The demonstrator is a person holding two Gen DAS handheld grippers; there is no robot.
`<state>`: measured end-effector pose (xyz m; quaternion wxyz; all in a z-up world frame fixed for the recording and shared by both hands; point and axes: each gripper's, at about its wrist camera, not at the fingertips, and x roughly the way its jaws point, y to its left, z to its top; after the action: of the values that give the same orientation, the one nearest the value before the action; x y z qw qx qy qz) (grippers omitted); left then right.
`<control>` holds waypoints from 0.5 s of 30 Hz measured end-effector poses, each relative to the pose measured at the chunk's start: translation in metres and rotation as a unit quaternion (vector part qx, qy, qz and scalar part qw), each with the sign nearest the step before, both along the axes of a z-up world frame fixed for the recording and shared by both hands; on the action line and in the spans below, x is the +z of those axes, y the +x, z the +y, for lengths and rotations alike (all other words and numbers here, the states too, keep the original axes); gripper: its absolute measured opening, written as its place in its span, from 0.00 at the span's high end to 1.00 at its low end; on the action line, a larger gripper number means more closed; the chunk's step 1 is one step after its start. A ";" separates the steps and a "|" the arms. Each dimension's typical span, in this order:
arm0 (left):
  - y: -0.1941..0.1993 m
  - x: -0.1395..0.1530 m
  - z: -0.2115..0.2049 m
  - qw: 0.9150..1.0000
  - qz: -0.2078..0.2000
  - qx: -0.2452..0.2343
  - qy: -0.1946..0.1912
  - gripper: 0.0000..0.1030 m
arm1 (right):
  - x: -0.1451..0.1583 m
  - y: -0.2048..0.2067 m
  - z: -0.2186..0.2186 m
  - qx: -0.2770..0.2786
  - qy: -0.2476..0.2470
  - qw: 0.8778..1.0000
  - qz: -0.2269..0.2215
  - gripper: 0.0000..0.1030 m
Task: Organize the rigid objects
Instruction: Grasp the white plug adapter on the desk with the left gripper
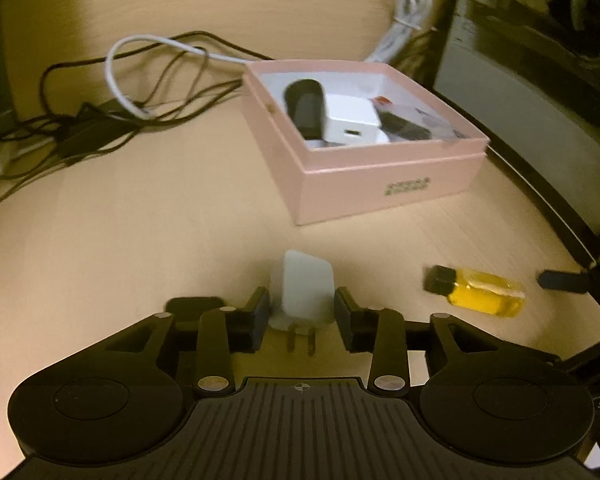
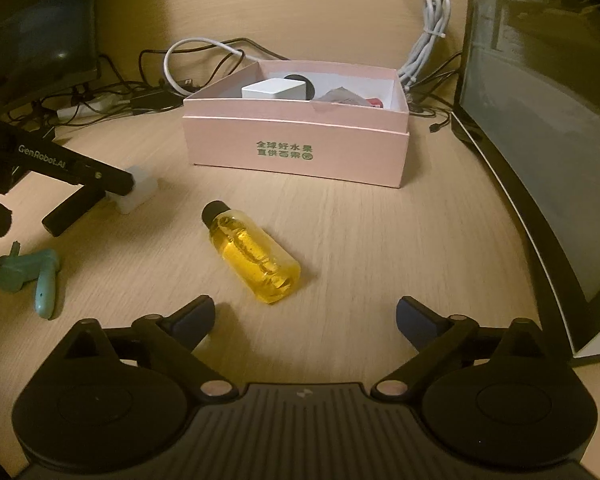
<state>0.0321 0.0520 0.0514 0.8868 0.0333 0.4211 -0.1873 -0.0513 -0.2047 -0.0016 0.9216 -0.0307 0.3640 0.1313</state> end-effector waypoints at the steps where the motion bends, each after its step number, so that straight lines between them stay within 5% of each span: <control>1: 0.002 -0.001 -0.002 1.000 0.004 -0.003 0.001 0.60 | 0.000 0.001 0.001 0.003 0.000 1.000 0.002 0.01; 13: 0.017 -0.015 -0.035 1.000 -0.004 -0.022 0.016 0.61 | 0.001 0.008 0.000 0.025 -0.003 1.000 0.019 0.01; 15: 0.014 -0.015 -0.036 0.999 -0.007 -0.037 0.023 0.71 | 0.003 0.010 0.000 0.026 -0.001 0.999 0.019 0.10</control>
<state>0.0459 0.0159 0.0362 0.8813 0.0708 0.4172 -0.2104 -0.0415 -0.2047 0.0015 0.9107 -0.0389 0.3809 0.1552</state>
